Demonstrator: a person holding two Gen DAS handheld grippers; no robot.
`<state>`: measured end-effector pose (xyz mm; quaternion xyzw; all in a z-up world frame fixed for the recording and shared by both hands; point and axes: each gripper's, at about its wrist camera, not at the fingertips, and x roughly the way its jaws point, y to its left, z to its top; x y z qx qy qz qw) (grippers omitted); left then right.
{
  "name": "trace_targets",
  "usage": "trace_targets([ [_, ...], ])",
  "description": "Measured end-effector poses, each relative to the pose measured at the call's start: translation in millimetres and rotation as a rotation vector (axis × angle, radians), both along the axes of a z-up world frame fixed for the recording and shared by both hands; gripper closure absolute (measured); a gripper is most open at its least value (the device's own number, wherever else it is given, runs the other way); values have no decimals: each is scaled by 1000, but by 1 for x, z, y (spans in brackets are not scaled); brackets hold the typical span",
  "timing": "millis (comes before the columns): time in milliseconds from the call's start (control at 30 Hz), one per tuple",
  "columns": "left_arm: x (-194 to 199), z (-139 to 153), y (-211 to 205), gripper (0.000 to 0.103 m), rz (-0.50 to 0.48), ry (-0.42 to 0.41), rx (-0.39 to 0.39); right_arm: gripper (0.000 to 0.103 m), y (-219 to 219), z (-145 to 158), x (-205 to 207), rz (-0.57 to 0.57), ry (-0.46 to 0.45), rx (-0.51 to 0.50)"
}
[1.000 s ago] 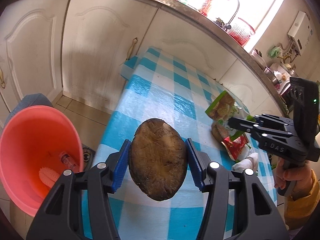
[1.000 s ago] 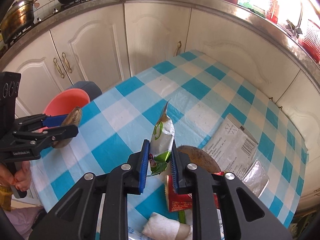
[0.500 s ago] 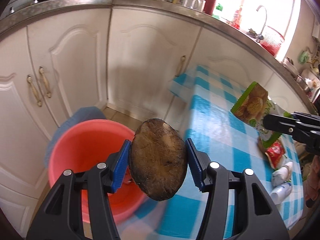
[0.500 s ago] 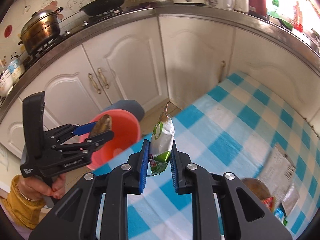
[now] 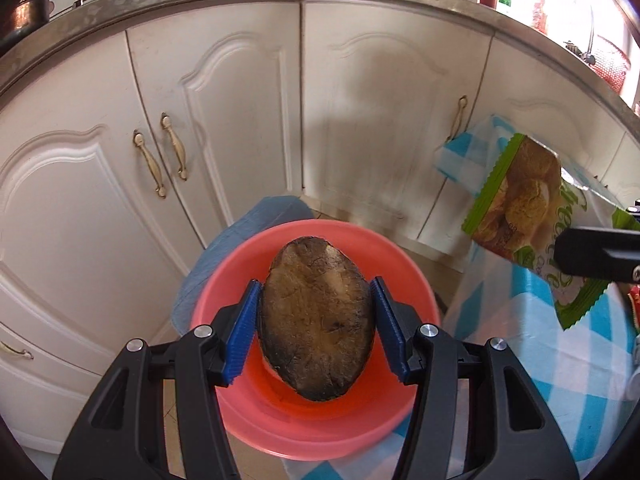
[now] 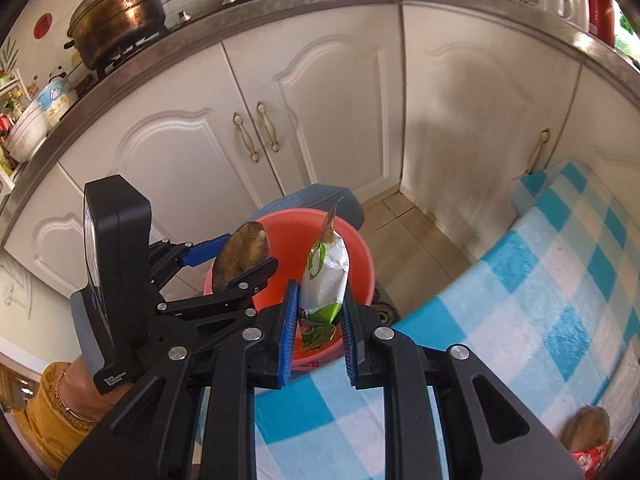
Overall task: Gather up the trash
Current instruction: 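Carry the husk and green bag over the red bucket and open both tools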
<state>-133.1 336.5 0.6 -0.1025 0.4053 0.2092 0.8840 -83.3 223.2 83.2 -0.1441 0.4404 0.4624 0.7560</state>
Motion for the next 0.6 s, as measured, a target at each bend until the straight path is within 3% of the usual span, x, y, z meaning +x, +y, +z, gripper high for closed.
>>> trace_targets([
  [200,-3,-8,11,47,32,15,15,82,23,-19,0,27,21,-36],
  [333,-4,-7,14,24,52,12,55,77,33,-30,3,23,41,-48],
  [467,-5,-9,16,16,63,15,52,34,30,-35,7,-20,53,-34],
  [600,-5,-11,14,13,61,28,52,23,9,-24,12,-95,62,23],
])
